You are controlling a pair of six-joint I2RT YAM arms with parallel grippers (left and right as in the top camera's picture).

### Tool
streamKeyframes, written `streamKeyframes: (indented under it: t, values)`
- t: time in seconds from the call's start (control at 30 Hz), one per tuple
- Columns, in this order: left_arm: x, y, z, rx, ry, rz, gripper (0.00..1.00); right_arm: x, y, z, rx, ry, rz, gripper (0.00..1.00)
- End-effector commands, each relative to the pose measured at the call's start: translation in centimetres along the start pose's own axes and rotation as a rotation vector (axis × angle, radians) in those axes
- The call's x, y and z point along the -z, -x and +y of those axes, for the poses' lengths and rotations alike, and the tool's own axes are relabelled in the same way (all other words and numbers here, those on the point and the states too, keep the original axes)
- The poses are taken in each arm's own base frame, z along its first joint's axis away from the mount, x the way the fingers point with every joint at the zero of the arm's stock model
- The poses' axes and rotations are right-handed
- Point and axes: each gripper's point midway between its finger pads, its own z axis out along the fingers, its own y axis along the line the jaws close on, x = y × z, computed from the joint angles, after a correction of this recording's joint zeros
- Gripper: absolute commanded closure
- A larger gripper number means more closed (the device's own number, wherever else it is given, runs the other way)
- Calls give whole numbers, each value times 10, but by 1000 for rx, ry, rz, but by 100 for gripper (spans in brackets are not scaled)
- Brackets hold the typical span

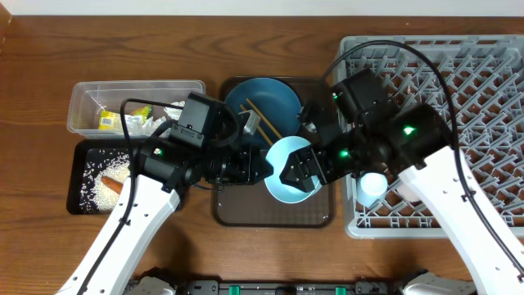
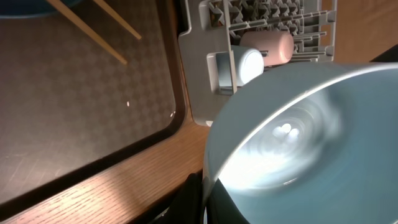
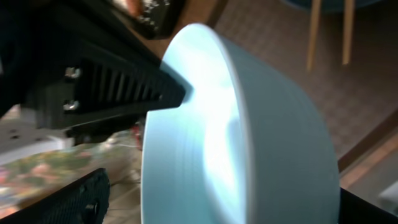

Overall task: Sort waste into correct bins and load items into the dishwasher rack
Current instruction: 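Lift the light blue bowl and tilt it toward the right gripper, then close the right gripper on the bowl's rim while the left holds it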

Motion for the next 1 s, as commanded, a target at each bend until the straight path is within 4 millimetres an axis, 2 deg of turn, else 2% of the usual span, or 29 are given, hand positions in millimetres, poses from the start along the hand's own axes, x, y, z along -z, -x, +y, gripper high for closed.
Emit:
streamKeyframes:
  t: [0.0, 0.17, 0.37, 0.43, 0.57, 0.7, 0.77, 0.97]
  values:
    - [5, 5, -10, -55, -25, -20, 94, 18, 0, 11, -19, 155, -11, 7]
    - [6, 16, -16, -104, -46, -62, 94, 38, -1, -15, -98, 160, -37, 9]
    - [11, 25, -52, -206, -221, -86, 94, 43, 2, -14, -74, 200, -57, 12]
    - [13, 24, -57, -216, -250, -79, 94, 43, 6, -14, -57, 199, -72, 13]
    - [12, 20, -54, -196, -240, -60, 94, 46, 13, -7, -28, 244, -101, 14]
    - [11, 18, -53, -190, -237, -55, 94, 52, 15, 13, 25, 363, -120, 18]
    - [11, 19, -52, -189, -231, -58, 94, 53, 16, 15, 29, 376, -122, 21]
    - [9, 25, -40, -175, -158, -89, 94, 50, 14, 8, 20, 335, -115, 45]
